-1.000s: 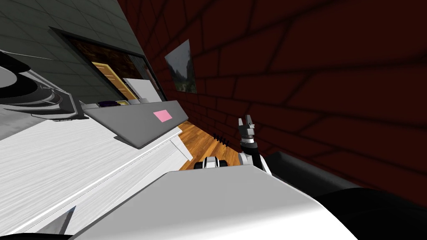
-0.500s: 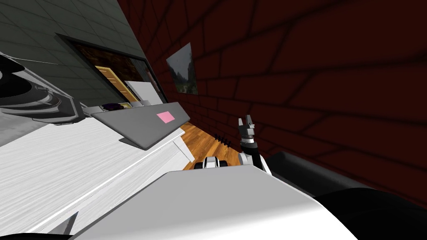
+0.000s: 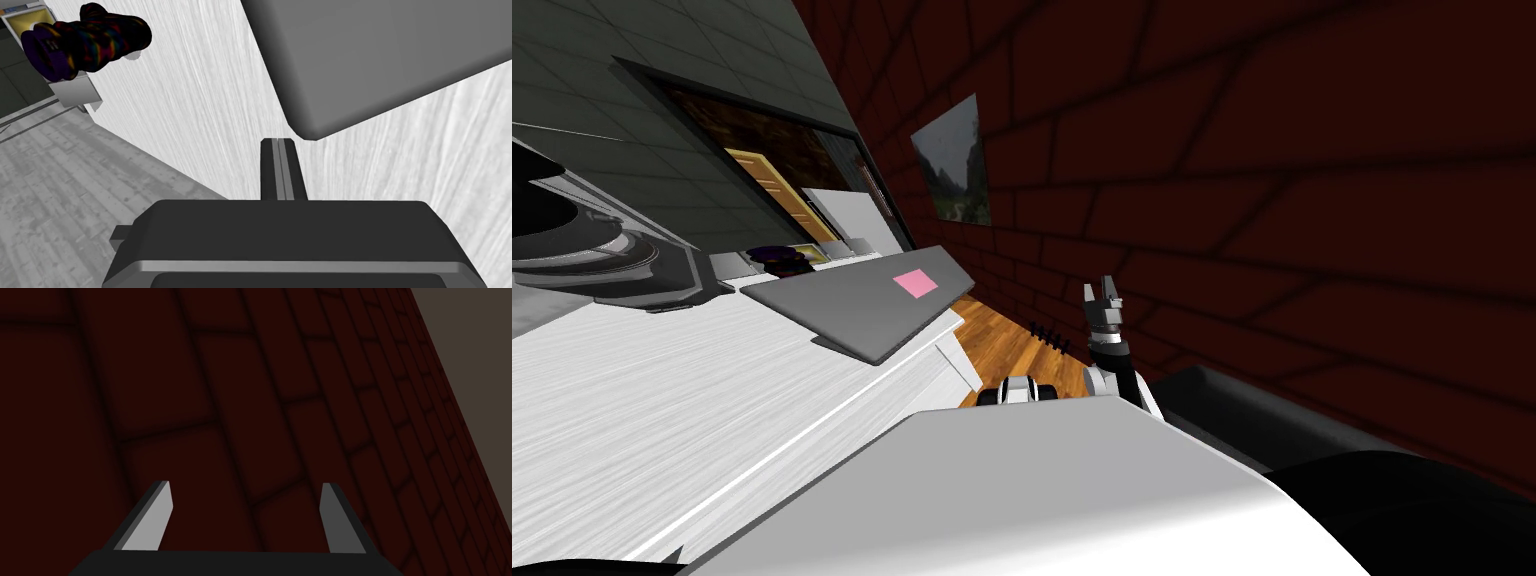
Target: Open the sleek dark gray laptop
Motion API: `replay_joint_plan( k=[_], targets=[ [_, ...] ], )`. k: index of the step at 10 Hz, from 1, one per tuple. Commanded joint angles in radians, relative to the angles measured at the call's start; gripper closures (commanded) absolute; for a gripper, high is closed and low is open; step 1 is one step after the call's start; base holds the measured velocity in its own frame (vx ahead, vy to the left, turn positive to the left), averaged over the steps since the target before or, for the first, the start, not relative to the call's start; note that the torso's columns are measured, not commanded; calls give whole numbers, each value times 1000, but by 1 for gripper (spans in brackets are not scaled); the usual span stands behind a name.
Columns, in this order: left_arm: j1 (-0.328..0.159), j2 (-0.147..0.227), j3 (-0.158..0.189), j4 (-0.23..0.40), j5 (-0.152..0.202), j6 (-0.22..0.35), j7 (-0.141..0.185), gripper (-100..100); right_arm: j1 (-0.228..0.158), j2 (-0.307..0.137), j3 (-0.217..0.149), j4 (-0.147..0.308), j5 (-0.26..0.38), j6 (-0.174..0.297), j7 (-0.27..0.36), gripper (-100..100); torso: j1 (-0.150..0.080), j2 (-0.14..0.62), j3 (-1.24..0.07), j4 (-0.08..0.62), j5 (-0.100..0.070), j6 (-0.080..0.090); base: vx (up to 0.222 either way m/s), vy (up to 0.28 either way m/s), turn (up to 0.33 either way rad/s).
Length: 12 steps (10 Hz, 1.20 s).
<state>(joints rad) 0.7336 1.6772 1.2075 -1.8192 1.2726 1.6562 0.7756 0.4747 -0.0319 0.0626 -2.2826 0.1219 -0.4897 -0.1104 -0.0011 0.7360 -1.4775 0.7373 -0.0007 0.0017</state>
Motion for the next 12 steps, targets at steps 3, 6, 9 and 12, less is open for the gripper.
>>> replay_joint_plan(
  k=[3, 6, 9, 12],
  targets=[
    [3, -16, -40, -23, -62, -61, -32, -100, 0, 0, 0, 0, 0, 0, 0, 0, -7, 5, 5, 0, 2, 1, -49, -20, -42],
    [6, -29, -76, -45, -120, -118, -62, -100, 0, 0, 0, 0, 0, 0, 0, 0, -7, -4, 1, -6, 6, 5, -78, -52, -53],
    [10, -42, -112, -67, -177, -174, -91, -100, 0, 0, 0, 0, 0, 0, 0, 0, -2, -8, -2, -7, 7, 5, -54, -41, -47],
    [-2, -65, -133, -39, -221, -215, -115, -100, 0, 0, 0, 0, 0, 0, 0, 0, -1, -6, -1, -6, 7, 2, -24, -12, -40]
  ],
)
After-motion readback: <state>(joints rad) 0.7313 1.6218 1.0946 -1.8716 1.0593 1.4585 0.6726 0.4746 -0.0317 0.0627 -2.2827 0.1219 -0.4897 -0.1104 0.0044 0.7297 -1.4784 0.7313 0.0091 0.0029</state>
